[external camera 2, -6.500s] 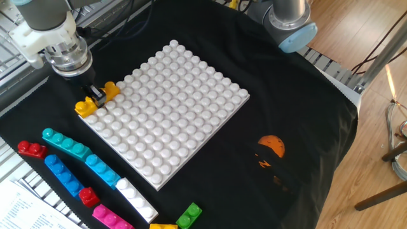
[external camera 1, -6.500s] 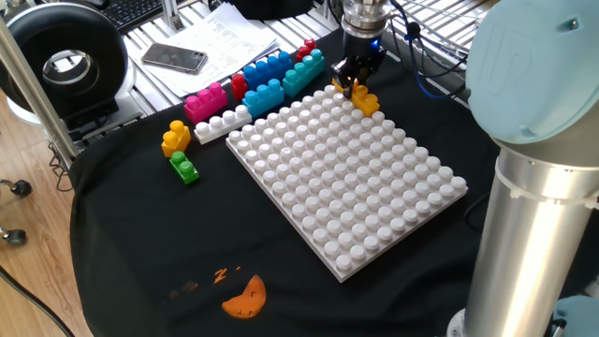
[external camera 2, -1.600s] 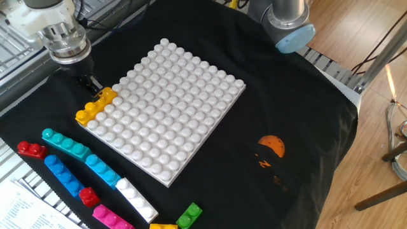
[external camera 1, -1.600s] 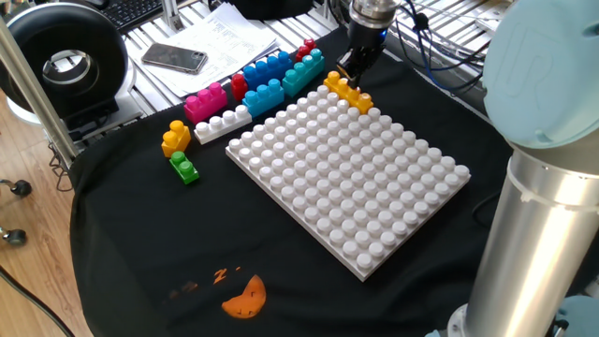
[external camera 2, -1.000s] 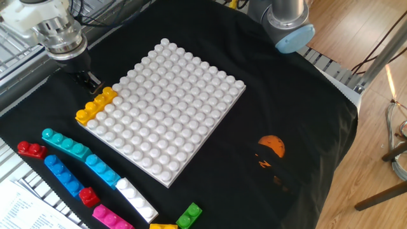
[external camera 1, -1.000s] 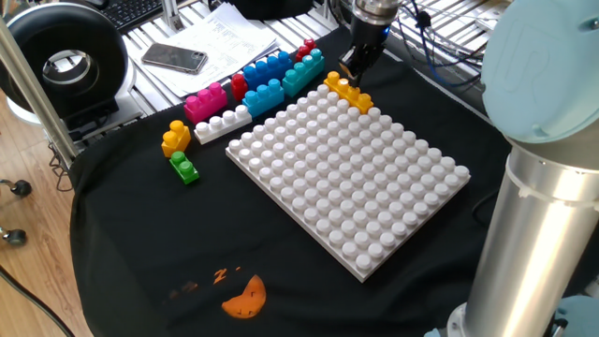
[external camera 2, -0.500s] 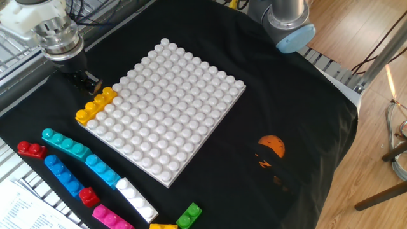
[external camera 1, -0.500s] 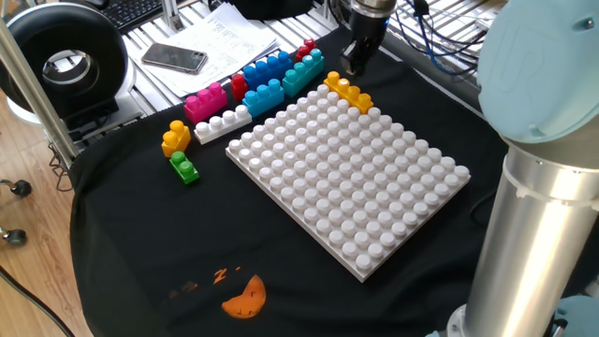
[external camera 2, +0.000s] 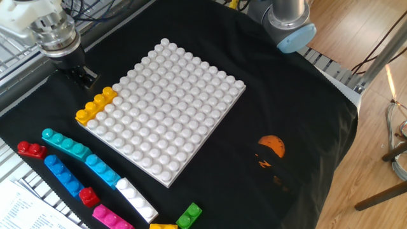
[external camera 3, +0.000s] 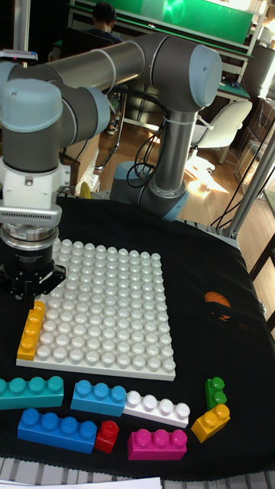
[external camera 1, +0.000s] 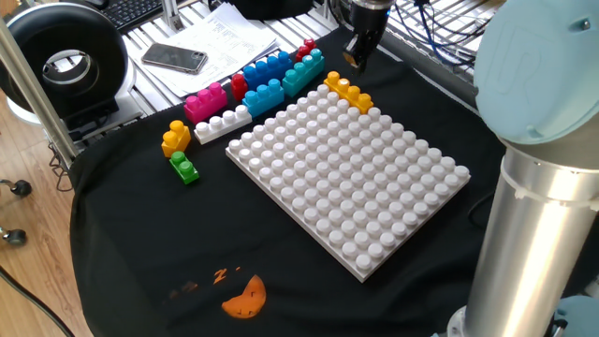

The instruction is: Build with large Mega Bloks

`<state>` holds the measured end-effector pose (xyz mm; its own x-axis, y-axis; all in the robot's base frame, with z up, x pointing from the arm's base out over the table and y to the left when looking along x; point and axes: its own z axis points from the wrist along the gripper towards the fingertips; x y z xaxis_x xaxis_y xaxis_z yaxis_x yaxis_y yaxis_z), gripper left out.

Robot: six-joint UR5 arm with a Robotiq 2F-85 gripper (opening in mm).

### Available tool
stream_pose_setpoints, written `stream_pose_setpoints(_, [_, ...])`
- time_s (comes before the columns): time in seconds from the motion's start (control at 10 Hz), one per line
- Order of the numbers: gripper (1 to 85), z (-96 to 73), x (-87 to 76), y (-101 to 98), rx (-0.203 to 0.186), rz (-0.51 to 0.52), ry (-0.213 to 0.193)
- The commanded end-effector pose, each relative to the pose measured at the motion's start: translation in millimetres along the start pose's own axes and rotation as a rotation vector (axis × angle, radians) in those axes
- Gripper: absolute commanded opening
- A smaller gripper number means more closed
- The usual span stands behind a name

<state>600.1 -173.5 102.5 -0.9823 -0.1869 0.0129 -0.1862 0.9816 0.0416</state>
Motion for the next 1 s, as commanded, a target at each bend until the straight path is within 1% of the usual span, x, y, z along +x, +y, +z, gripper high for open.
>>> stream_pose_setpoints(0.0, [17.3,-18.4,-2.6,21.5,-0.006,0.001,0.010])
stream_pose_setpoints(0.1, [17.0,-19.8,-5.2,25.1,-0.004,-0.007,0.002])
stream_pose_setpoints(0.2, [17.0,-20.1,-10.7,27.8,0.001,-0.017,-0.017])
stream_pose_setpoints(0.3, [16.7,-20.5,-13.2,28.5,0.000,-0.025,-0.026])
stream_pose_setpoints(0.6, [15.3,-20.1,-17.4,37.1,-0.041,-0.038,-0.040])
stream_pose_setpoints(0.9, [14.7,-20.0,-16.3,42.5,-0.061,-0.050,-0.033])
